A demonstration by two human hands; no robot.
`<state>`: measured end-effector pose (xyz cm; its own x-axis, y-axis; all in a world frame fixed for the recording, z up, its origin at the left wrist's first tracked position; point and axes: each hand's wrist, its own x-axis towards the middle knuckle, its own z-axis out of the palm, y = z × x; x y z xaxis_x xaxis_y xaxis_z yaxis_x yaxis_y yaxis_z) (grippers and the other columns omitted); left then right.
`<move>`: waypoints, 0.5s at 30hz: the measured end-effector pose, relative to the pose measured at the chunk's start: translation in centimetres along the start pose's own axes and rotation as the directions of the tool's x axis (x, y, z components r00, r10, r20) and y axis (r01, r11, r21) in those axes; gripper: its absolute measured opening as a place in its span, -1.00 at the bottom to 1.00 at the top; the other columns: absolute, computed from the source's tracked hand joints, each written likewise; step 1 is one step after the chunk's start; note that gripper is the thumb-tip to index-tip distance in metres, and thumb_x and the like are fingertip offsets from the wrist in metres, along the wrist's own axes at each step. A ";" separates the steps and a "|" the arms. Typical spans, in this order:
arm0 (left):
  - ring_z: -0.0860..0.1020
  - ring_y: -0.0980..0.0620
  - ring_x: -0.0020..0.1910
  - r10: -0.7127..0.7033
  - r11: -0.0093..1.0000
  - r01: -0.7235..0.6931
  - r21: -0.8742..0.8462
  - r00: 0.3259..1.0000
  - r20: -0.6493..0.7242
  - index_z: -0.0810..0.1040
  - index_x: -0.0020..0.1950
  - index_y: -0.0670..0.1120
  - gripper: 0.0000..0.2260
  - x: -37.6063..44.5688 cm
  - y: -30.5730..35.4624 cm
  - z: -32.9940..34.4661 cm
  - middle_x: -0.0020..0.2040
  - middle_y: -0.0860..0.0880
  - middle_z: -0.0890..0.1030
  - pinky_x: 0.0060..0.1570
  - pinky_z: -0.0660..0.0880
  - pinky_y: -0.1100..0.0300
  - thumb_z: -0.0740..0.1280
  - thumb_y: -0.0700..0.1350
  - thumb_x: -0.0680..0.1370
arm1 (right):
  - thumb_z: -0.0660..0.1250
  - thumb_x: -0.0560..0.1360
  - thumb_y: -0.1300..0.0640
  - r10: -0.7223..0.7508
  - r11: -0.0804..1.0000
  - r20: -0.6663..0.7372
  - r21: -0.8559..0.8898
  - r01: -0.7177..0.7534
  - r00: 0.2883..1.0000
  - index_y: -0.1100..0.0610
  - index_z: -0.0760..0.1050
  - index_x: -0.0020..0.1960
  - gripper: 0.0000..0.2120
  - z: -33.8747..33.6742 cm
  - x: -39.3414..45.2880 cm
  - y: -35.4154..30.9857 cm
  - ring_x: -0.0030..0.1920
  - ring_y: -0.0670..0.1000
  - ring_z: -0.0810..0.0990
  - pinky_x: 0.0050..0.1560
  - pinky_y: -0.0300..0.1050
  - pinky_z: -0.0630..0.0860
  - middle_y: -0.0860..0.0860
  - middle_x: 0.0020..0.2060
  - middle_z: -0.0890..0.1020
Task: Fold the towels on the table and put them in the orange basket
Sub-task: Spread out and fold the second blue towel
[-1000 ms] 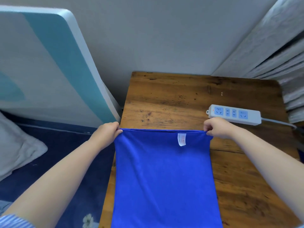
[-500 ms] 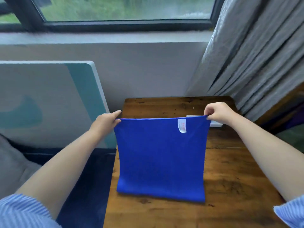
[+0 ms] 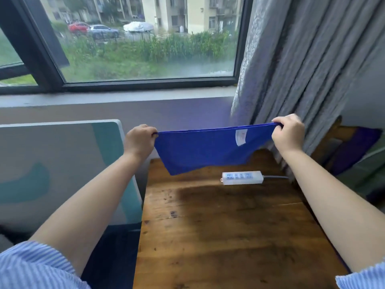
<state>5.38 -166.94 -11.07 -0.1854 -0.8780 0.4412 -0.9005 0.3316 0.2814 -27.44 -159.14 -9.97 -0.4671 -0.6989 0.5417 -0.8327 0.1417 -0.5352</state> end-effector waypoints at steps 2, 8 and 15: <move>0.52 -0.23 -0.04 -0.006 0.990 -0.001 -0.142 0.999 -0.043 0.63 -0.01 -0.23 -0.84 0.5 0.0 -0.5 -0.08 -0.25 0.60 -0.14 0.37 0.10 0.26 -0.23 0.53 | 0.13 0.39 0.48 -0.009 0.999 -0.071 0.032 0.011 0.997 0.39 0.56 0.02 -0.70 -0.8 0.2 0.1 0.01 0.31 0.51 -0.04 -0.13 0.30 0.38 0.01 0.53; 0.53 -0.22 -0.03 -0.119 0.942 0.099 -0.322 0.992 -0.044 0.59 0.00 -0.30 -0.83 1.2 -0.3 -1.4 -0.04 -0.28 0.62 -0.05 0.39 0.09 0.23 -0.27 0.53 | 0.14 0.39 0.48 -0.030 0.998 -0.092 0.059 0.035 0.995 0.38 0.58 -0.04 -0.72 -1.2 -0.7 -0.8 -0.05 0.31 0.52 -0.07 -0.15 0.29 0.37 -0.02 0.53; 0.53 -0.17 -0.01 -0.122 0.967 0.133 -0.216 0.990 0.066 0.58 0.03 -0.26 -0.82 0.1 -1.4 -1.1 -0.01 -0.23 0.62 -0.10 0.33 0.18 0.23 -0.24 0.54 | 0.17 0.41 0.43 -0.004 0.999 0.080 -0.036 0.007 0.997 0.34 0.59 -0.01 -0.73 -0.2 -1.1 0.0 0.00 0.27 0.51 -0.09 -0.12 0.33 0.33 -0.01 0.54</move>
<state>7.04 -167.09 -10.54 -0.0999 -0.9328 0.3463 -0.8107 0.2781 0.5152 -26.95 -158.25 -10.47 -0.4383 -0.7532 0.4905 -0.8462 0.1616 -0.5078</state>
